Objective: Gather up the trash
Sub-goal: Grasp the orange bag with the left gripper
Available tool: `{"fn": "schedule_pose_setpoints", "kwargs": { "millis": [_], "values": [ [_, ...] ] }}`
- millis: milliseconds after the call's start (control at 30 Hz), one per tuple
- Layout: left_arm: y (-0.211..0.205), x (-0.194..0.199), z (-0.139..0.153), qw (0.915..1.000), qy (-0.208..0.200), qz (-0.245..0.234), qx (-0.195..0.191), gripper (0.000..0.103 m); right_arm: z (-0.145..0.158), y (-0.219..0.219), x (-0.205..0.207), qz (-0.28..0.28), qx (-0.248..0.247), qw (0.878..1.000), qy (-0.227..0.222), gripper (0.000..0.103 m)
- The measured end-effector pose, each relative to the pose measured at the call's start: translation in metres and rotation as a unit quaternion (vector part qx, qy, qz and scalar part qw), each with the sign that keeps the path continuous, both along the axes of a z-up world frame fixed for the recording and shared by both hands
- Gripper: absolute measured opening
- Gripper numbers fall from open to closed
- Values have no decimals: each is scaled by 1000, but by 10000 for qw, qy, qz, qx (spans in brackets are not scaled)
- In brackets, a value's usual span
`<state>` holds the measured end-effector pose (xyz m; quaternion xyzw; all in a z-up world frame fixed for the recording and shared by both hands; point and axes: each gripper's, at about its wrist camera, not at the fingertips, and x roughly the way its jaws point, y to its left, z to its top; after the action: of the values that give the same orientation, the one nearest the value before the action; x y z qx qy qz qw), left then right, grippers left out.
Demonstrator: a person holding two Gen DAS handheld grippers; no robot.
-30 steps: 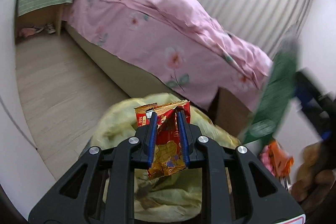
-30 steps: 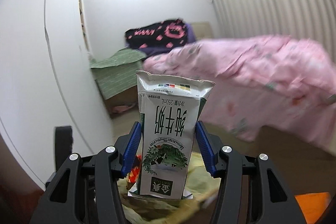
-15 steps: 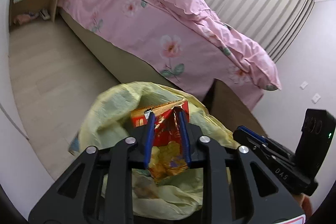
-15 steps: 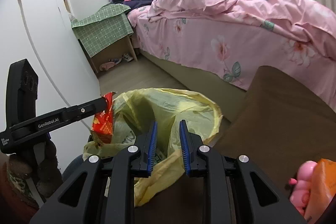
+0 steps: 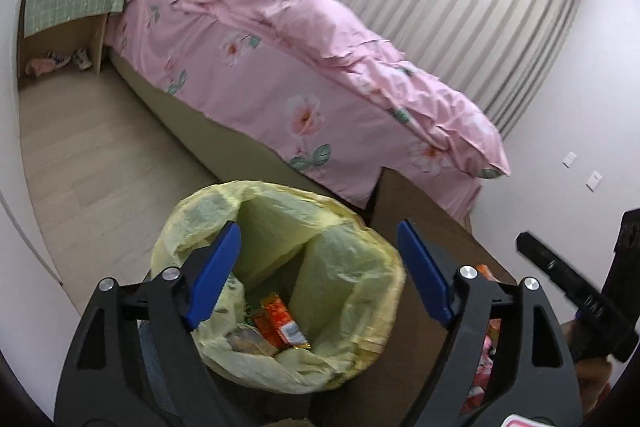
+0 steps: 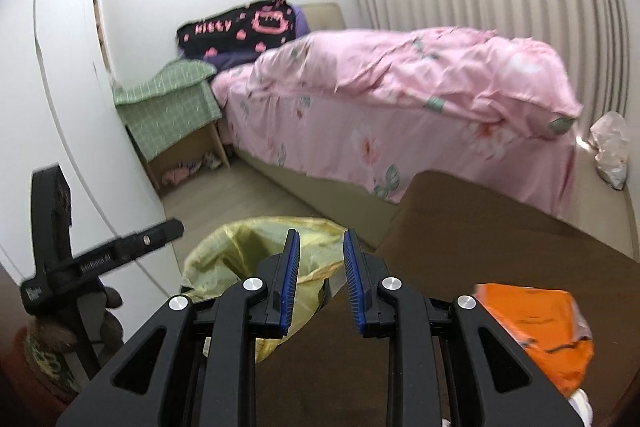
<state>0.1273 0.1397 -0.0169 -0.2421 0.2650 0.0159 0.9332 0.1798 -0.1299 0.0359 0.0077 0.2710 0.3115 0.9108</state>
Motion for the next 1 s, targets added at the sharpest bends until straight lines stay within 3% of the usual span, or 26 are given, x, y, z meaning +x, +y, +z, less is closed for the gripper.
{"fn": "schedule_pose_setpoints", "kwargs": {
  "millis": [167, 333, 467, 567, 667, 833, 1000],
  "values": [
    [-46, -14, 12, 9987, -80, -462, 211, 78, 23, -53, -44, -350, -46, 9988, -344, 31],
    [-111, -22, 10, 9906, 10, -1215, 631, 81, 15, -106, -83, -863, -439, 9944, -414, 44],
    [-161, -24, 1, 9763, 159, -1965, 897, 82, -10, -154, -116, -1466, -805, 9853, -336, 52],
    [-184, -25, -8, 9677, 248, -2344, 890, 86, -30, -188, -133, -1819, -736, 9805, -139, 53],
    [-201, -21, -15, 9601, 396, -2641, 832, 91, -50, -215, -147, -1985, -519, 9786, 183, 62],
    [-232, 5, -22, 9408, 705, -3205, 846, 92, -81, -228, -161, -2025, -671, 9744, 707, 62],
    [-250, 57, -10, 9493, 573, -3007, 712, 92, -101, -236, -165, -2276, -712, 9675, 845, 62]
  ]
}}
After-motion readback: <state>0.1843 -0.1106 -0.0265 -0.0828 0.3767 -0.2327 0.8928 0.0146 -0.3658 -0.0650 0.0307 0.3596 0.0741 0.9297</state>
